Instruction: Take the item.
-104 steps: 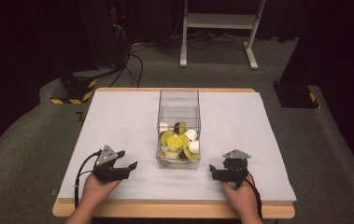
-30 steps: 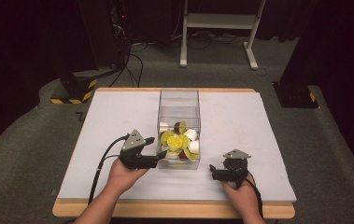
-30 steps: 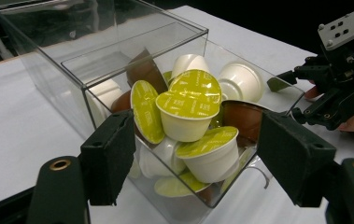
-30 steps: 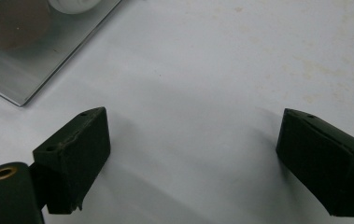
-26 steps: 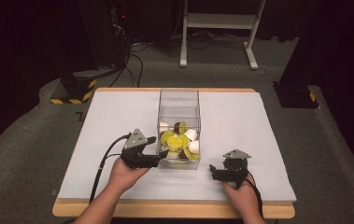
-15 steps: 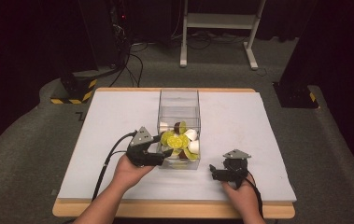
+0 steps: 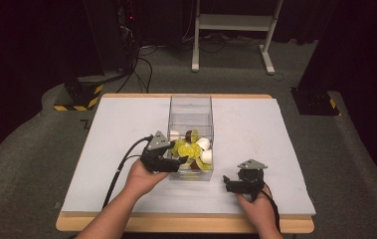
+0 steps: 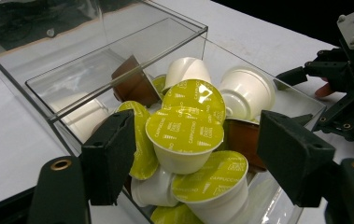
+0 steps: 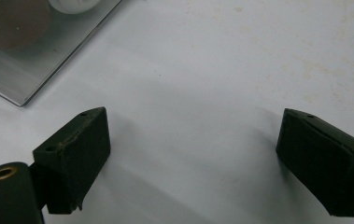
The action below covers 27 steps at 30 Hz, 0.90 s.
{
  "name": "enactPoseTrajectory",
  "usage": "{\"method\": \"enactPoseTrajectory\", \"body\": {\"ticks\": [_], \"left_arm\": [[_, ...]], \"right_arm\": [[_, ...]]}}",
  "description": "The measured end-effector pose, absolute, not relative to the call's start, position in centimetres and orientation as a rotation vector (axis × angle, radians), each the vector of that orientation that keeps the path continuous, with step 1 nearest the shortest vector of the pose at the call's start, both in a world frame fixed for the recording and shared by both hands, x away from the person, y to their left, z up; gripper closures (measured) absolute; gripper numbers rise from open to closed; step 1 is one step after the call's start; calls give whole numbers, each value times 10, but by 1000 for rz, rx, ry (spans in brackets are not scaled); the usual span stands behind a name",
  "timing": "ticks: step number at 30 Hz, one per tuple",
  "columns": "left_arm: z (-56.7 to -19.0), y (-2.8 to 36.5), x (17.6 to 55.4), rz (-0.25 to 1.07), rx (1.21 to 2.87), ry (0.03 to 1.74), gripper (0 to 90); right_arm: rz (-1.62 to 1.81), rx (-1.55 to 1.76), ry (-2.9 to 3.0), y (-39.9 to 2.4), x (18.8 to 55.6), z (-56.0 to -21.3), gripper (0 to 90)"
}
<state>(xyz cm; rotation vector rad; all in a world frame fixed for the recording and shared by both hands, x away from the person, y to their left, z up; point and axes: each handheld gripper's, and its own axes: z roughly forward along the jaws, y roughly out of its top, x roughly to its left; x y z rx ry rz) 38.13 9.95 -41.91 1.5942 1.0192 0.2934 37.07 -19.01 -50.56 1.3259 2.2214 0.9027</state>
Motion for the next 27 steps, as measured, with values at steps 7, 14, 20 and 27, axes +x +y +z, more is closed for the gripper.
{"method": "enactPoseTrajectory", "body": {"ticks": [7, 14, 20, 27], "left_arm": [[-418, 94, 388, 314, 1625, 1026, 270], [-421, 91, 396, 295, 1632, 1058, 279], [-425, 89, 400, 283, 1649, 1064, 301], [-426, 83, 403, 295, 1691, 1053, 300]], "right_arm": [[902, 1326, 2221, -190, 371, -506, 100], [902, 1326, 2222, -190, 371, -506, 99], [902, 1326, 2222, -190, 371, -506, 99], [903, 1326, 2222, -190, 371, -506, 99]]}}
